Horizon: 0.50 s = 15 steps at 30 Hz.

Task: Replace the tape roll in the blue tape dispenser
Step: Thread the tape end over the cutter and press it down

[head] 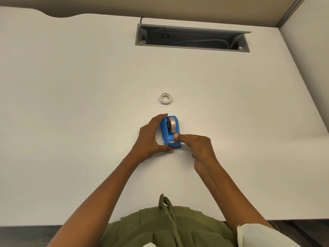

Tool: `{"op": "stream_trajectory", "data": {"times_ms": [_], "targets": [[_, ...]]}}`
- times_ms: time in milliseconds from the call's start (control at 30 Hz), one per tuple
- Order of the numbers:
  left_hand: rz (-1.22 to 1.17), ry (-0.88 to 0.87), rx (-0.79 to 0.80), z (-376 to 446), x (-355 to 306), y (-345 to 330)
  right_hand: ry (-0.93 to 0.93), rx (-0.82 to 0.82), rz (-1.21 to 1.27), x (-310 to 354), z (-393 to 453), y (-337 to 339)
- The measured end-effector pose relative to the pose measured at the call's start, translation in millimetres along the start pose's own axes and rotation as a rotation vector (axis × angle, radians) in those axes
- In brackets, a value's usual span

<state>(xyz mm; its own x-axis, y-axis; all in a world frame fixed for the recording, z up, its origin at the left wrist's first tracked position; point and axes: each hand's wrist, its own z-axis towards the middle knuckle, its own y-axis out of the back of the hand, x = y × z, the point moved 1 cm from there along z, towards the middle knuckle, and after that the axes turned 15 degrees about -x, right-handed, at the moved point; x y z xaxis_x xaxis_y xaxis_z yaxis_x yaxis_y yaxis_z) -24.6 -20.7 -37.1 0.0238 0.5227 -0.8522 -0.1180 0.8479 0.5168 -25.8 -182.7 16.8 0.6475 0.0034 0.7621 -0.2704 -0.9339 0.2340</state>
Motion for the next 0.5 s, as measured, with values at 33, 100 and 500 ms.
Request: {"op": "stream_trajectory", "data": {"times_ms": [33,100,500], "targets": [[-0.005,0.001,0.0,0.6,0.4,-0.2,-0.008,0.0,0.009,-1.0,-0.8,0.5],[-0.009,0.0,-0.001,1.7,1.9,-0.6,-0.02,-0.001,0.015,-3.7,-2.7,2.1],[0.014,-0.007,0.008,1.6,4.4,0.1,-0.019,-0.065,0.024,-10.5,-11.5,2.7]]}}
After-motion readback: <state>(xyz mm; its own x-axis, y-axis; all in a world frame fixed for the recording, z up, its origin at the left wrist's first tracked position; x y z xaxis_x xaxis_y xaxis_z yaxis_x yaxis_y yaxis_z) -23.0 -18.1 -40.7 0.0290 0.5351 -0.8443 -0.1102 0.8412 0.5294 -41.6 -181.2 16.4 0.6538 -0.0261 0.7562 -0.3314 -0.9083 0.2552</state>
